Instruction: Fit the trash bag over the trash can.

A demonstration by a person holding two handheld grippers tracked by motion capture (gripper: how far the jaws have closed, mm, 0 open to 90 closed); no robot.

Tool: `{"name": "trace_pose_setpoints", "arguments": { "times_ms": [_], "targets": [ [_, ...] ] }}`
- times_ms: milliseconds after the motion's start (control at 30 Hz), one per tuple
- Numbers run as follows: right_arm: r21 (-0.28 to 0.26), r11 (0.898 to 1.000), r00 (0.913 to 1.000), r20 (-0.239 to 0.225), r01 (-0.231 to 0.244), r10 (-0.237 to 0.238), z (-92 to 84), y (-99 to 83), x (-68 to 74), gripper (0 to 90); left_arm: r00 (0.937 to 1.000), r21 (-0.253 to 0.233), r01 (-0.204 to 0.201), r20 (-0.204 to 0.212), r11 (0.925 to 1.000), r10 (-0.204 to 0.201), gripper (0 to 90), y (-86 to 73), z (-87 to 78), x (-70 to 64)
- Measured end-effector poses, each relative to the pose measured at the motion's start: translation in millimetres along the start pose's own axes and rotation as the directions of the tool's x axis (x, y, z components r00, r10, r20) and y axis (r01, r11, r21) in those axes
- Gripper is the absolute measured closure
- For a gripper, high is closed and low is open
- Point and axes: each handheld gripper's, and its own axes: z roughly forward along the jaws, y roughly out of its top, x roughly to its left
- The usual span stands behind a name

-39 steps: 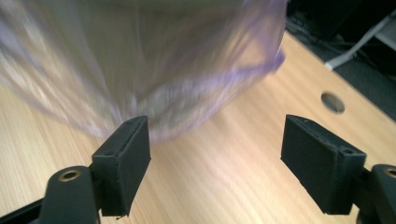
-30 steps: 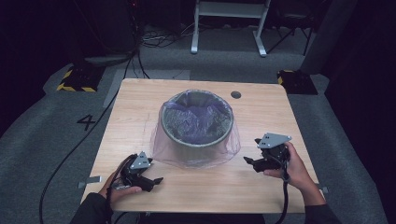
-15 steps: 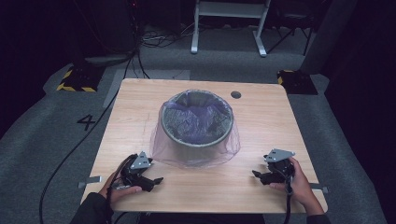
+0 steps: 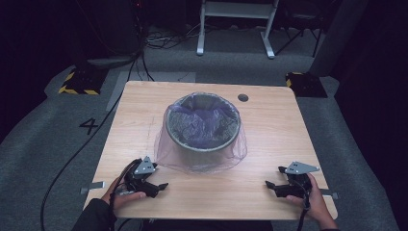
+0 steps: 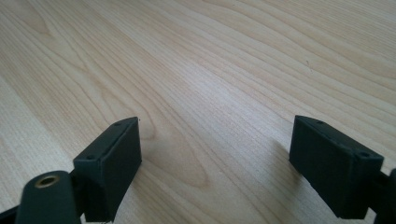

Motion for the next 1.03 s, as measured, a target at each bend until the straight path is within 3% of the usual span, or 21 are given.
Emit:
{"name": "trace_pose_setpoints", "arguments": {
  "times_ms": [1033],
  "targets": [
    [-0.004, 1.000, 0.9997, 0.018, -0.018, 0.019, 0.8, -0.6, -0.2, 15.0, 0.9999, 0.000, -0.009, 0.014, 1.0000, 0.009, 13.9, 1.0, 0.8, 2.4]
  ]
}}
